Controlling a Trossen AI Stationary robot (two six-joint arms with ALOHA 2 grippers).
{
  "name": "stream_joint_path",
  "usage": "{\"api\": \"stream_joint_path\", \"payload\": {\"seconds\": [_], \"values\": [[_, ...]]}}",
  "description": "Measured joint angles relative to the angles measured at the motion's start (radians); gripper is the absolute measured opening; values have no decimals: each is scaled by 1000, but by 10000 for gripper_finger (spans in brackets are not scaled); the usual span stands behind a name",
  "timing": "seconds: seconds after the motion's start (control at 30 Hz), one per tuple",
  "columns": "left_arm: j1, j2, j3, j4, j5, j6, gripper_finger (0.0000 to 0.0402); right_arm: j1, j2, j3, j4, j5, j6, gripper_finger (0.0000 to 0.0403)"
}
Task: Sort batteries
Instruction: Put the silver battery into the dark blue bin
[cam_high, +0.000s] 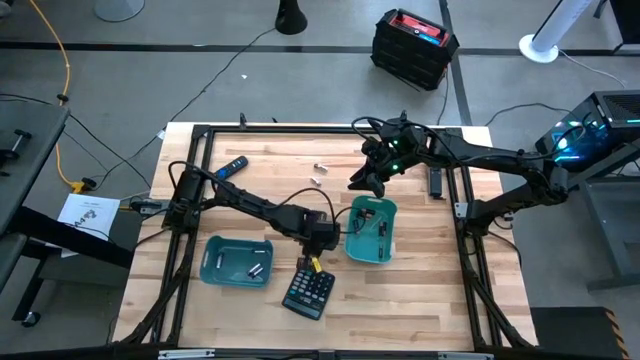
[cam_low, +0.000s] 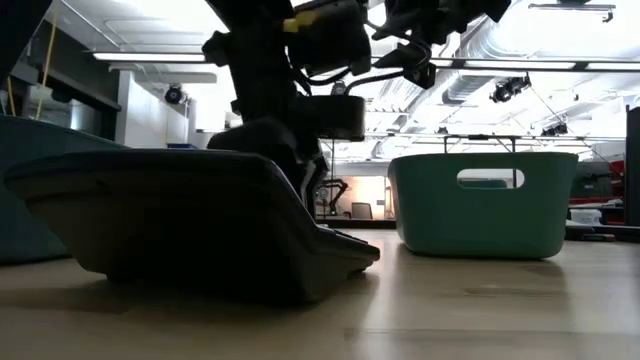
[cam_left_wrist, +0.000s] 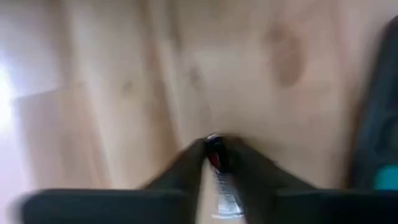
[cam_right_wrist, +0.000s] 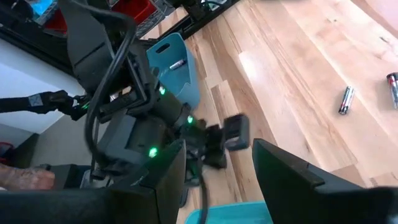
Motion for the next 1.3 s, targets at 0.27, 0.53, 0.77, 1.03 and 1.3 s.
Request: {"api": "stream_joint_path", "payload": {"seconds": [0.27, 0.53, 0.77, 1.03, 1.3], "values": [[139, -126, -16, -97, -248, 86, 20, 0, 0, 0, -2, 45, 2, 181], [265, -501, -10, -152, -155, 50, 10, 0, 0, 1, 6, 55, -1, 181], [158, -753, -104, -383, -72, -282, 10, 0, 0, 1, 14, 68, -15, 181], [-228, -872, -395, -281, 14, -817, 14, 0, 0, 1, 23, 69, -23, 181], [-316, -818, -450, -260, -123, -832, 86, 0, 0, 0, 46, 75, -12, 181]]}}
